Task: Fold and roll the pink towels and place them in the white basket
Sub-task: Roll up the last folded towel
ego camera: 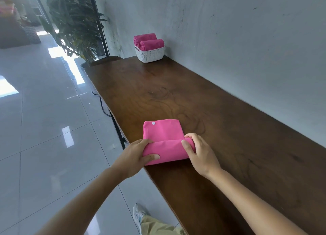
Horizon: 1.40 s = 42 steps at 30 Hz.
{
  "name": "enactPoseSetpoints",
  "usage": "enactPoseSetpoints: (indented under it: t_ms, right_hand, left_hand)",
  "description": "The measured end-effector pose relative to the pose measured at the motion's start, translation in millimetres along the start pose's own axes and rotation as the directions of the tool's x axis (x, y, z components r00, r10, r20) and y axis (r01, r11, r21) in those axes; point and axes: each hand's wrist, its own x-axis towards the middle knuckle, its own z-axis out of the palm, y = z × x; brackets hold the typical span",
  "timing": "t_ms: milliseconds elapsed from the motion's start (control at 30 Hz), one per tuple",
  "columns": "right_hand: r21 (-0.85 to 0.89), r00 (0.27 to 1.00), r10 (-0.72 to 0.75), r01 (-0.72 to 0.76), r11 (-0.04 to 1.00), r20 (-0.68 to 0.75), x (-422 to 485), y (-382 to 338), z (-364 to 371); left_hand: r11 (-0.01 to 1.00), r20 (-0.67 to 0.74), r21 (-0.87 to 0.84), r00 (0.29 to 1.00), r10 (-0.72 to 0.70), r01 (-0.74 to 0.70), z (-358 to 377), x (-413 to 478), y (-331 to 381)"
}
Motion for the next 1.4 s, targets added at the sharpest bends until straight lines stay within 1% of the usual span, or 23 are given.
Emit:
enactPoseSetpoints:
  t_ms: [67,167,267,367,433,500,567,633,700,767,833,900,967,1067,1100,1200,1300,1400]
  right_hand:
    - [0.002,1.000,-0.023,0.023,1.000,0.005,-8.0,4.2,-1.3]
    - [0.020,1.000,0.003,-0.003,1.000,0.009,-19.3,7.6,-1.6]
    - [0.058,0.999,0.028,-0.030,0.998,0.025,-23.5,8.1,-0.6]
    - [0.109,0.995,0.082,-0.088,0.990,0.054,-18.4,2.9,-3.5]
    - [0.121,0.988,0.129,-0.139,0.983,0.085,-12.8,-0.4,-5.1]
    - [0.096,0.977,0.182,-0.193,0.977,0.107,-5.7,-2.9,-6.1]
    - [0.050,0.966,0.227,-0.234,0.971,0.123,3.1,-4.4,-6.5]
    - [0.017,0.953,0.269,-0.274,0.962,0.142,13.9,-6.2,-6.0]
    - [-0.009,0.938,0.314,-0.316,0.949,0.144,23.6,-7.7,-3.6]
    - [-0.029,0.924,0.354,-0.354,0.935,0.144,31.4,-9.3,-1.4]
    - [-0.042,0.914,0.381,-0.379,0.924,0.142,37.1,-12.3,-0.3]
    - [-0.029,0.915,0.387,-0.387,0.922,0.117,41.4,-15.4,0.6]
    - [-0.044,0.933,0.356,-0.354,0.934,0.051,43.6,-18.2,2.2]
    - [-0.044,0.970,0.239,-0.241,0.969,-0.042,42.5,-18.5,3.9]
    - [-0.022,0.978,0.203,-0.204,0.979,-0.038,40.6,-18.2,3.2]
    - [0.050,0.993,0.109,-0.111,0.993,0.035,27.5,-16.2,-0.4]
    - [0.095,0.997,0.043,-0.049,0.994,0.070,10.4,-13.2,-0.5]
    - [0.138,0.996,0.004,-0.016,0.990,0.089,-3.1,-10.1,2.9]
  left_hand:
    - [0.994,0.083,-0.102,0.996,-0.026,0.035,-4.7,0.8,-1.3]
    - [0.983,0.158,-0.177,0.987,-0.026,0.054,-8.3,3.2,-4.8]
    - [0.960,0.201,-0.257,0.978,-0.063,0.115,-6.1,6.2,-6.9]
    - [0.925,0.228,-0.329,0.966,-0.119,0.192,-3.6,6.0,-2.9]
    - [0.932,0.194,-0.298,0.969,-0.154,0.208,-2.2,4.7,2.6]
    - [0.967,0.044,-0.197,0.987,-0.154,0.160,1.1,3.5,5.7]
    - [0.991,-0.141,-0.113,0.986,-0.087,0.071,6.7,0.7,5.3]
    - [0.998,-0.250,-0.048,0.968,0.017,-0.029,11.0,-3.7,5.1]
    - [0.993,-0.278,0.048,0.953,0.121,-0.112,14.7,-7.9,7.3]
    - [0.981,-0.268,0.137,0.948,0.173,-0.141,20.0,-9.0,9.1]
    - [0.975,-0.250,0.189,0.955,0.160,-0.114,25.6,-6.6,7.9]
    - [0.975,-0.238,0.204,0.962,0.132,-0.083,28.2,-2.4,6.0]
    - [0.974,-0.225,0.212,0.966,0.131,-0.083,27.7,1.7,4.6]
    - [0.975,-0.201,0.203,0.970,0.134,-0.092,22.1,5.2,6.2]
    - [0.977,-0.183,0.196,0.976,0.122,-0.086,19.4,5.8,6.0]
    - [0.982,-0.093,0.181,0.994,0.065,-0.048,9.0,6.5,1.2]
    - [0.996,0.014,0.093,1.000,-0.002,0.001,-3.8,8.2,-1.4]
    - [0.999,0.118,0.010,0.992,-0.041,0.040,-13.6,12.4,-4.0]
